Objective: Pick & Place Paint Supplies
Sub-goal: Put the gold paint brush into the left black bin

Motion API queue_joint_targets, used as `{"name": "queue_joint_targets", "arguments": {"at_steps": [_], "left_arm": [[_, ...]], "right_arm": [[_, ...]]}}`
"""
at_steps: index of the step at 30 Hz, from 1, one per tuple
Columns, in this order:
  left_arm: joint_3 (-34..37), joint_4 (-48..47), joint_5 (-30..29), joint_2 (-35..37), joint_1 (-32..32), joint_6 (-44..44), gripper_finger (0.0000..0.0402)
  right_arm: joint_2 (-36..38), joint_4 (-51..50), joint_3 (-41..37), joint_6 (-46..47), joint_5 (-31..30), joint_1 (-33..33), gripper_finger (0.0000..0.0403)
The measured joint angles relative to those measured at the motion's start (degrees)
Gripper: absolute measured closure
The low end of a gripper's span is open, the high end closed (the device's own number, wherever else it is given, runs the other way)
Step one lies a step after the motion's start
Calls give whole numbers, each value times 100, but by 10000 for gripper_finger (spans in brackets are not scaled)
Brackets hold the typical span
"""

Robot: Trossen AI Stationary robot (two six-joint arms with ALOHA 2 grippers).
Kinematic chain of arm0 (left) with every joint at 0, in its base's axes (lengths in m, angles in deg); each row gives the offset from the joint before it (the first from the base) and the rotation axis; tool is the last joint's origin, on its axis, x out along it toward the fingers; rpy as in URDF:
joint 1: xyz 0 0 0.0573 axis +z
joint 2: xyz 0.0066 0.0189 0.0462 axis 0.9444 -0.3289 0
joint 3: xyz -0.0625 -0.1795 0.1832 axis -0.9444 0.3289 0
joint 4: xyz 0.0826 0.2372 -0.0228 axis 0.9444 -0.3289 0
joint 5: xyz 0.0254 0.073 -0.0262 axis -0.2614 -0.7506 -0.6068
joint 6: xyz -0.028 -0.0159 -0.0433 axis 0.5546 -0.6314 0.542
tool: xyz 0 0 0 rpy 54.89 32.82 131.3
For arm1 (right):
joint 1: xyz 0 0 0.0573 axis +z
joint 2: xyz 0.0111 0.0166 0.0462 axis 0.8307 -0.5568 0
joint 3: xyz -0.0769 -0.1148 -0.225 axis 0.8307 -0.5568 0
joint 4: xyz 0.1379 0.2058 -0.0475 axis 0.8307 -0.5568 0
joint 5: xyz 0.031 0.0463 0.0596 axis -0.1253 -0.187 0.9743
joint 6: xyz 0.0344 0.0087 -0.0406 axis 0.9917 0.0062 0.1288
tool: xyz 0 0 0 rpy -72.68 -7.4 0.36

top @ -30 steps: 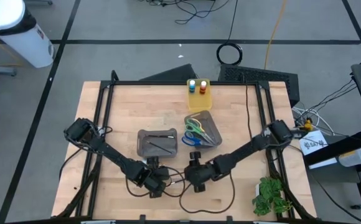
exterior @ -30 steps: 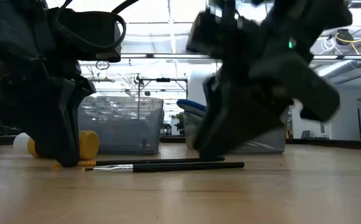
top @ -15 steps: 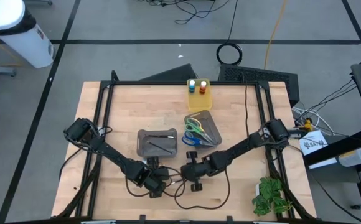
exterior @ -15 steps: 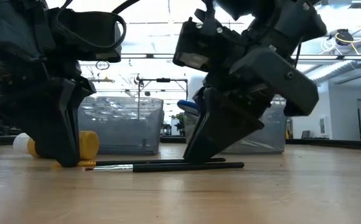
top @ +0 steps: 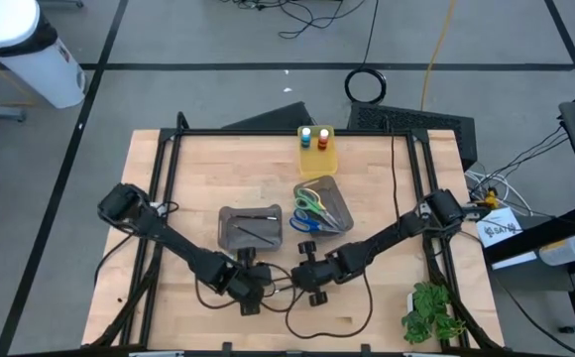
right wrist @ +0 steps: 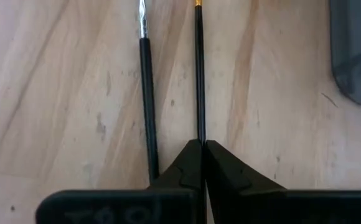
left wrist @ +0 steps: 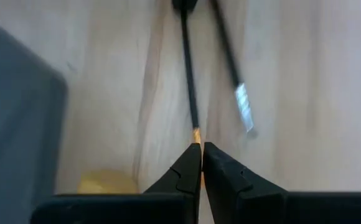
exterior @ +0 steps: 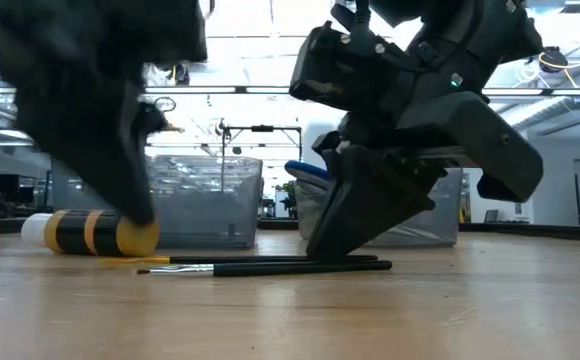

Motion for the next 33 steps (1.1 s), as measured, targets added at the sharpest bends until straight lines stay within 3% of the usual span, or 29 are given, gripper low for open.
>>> {"name": "queue_joint_targets", "arguments": {"at_steps": [13,22,26,33], "left_arm": [[-153,177,-1388,1483,-609,-639,376],[-153,405,-1716,2115,-807,-1160,376],[-153,398,-1808,2115,-772,-1267,376],[-153,391,-1814,2102,-687,-1259,376]], "right_arm": [[278,1518,-4,-227,17,134,402],[589,2713,13,-249,70,-505,402],[572,2716,11,-191,458,-993,403],[576,2412,11,87,480,-1489,398]]}}
